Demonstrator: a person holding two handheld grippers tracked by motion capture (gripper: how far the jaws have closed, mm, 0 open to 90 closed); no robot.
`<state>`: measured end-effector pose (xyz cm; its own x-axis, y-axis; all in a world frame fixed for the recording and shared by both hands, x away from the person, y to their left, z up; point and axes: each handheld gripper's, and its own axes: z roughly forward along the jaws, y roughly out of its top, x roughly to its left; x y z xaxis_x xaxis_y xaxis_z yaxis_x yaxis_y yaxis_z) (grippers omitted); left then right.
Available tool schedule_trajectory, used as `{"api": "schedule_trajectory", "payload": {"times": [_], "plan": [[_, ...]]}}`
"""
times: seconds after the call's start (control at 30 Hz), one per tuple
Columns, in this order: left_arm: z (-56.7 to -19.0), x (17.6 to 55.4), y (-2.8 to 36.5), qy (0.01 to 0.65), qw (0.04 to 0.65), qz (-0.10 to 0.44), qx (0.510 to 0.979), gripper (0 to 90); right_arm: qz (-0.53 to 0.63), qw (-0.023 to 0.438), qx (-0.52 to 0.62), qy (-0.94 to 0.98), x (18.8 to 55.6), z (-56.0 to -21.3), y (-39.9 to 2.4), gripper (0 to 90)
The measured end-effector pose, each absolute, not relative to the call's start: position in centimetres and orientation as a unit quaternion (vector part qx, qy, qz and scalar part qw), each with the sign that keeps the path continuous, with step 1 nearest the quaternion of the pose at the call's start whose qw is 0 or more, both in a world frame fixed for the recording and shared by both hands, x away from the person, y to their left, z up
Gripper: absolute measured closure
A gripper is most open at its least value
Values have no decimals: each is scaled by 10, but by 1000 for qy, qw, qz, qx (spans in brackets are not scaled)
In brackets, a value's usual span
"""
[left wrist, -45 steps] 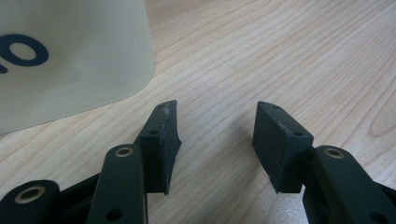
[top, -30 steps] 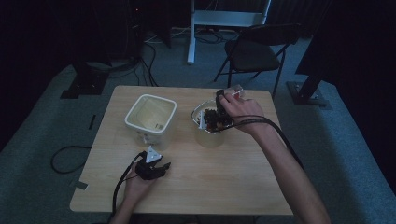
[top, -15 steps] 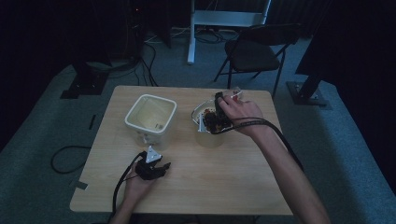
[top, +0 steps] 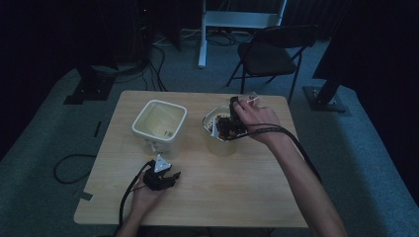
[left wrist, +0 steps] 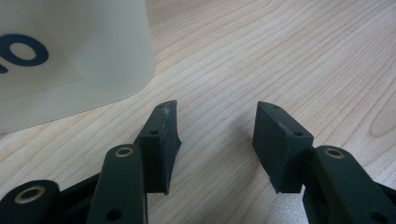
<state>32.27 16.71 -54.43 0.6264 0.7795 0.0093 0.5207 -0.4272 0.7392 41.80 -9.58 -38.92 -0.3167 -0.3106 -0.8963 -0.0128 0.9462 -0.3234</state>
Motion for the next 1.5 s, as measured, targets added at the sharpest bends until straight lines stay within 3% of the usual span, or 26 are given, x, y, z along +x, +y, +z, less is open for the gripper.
{"api": "schedule_trajectory", "payload": {"times": [0.3, 1.07, 1.5], "plan": [[-544, 323, 167, 394, 362, 179, 826, 512, -109, 563, -95, 814, 417, -388, -94, 347], [-544, 323, 167, 394, 363, 178, 825, 511, 281, 460, 206, 816, 412, -362, -164, 339], [-544, 323, 167, 394, 363, 178, 826, 511, 390, 398, 249, 792, 382, -360, -207, 337]]}}
